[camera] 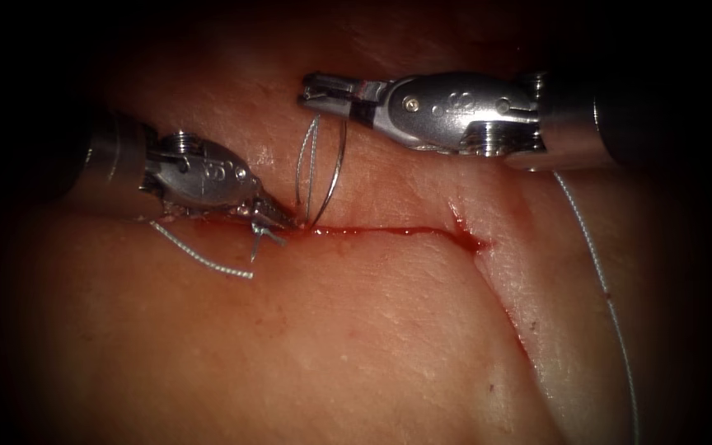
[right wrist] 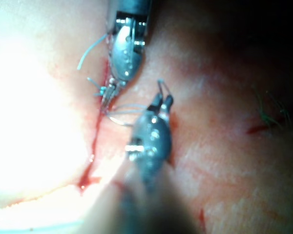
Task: Wound Closure
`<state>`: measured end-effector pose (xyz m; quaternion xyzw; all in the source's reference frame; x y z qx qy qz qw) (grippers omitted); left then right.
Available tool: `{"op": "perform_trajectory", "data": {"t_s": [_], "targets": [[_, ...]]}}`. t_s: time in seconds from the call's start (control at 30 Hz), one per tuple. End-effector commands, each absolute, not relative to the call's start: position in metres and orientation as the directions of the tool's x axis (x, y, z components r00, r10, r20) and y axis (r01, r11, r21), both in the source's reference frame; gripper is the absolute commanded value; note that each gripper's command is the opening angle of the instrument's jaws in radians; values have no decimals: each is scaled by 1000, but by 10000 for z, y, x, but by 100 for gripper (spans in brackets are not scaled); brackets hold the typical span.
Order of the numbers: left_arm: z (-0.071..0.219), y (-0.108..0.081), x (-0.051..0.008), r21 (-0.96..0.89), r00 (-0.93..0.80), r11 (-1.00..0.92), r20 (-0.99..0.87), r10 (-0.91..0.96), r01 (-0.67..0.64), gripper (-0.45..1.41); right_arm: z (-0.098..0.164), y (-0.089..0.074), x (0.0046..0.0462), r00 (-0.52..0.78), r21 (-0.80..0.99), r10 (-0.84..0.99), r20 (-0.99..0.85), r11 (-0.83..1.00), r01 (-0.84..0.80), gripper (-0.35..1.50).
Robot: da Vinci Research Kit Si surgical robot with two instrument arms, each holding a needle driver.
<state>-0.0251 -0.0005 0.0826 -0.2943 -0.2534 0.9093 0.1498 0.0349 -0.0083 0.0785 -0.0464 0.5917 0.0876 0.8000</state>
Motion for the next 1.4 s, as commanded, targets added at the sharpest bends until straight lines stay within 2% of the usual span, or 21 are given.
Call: {"op": "perform_trajectory", "data": {"t_s": [0.03, 0.9, 1.27, 1.4], "targets": [[830, -5, -256, -550, -781, -826, -461, 423, -123, -37, 790, -84, 358, 285, 22, 77, -956, 981, -191, -35], [797, -7, -258, -568, -778, -814, -454, 435, -123, -30, 777, -116, 376, 300, -36, 19, -954, 984, -177, -35], [790, -7, -258, -570, -777, -812, -452, 438, -125, -32, 773, -116, 373, 273, -36, 13, -962, 984, -174, -35], [782, -7, -259, -568, -778, -814, -457, 432, -119, -32, 775, -109, 368, 220, -31, 7, -975, 985, -169, -35]]}}
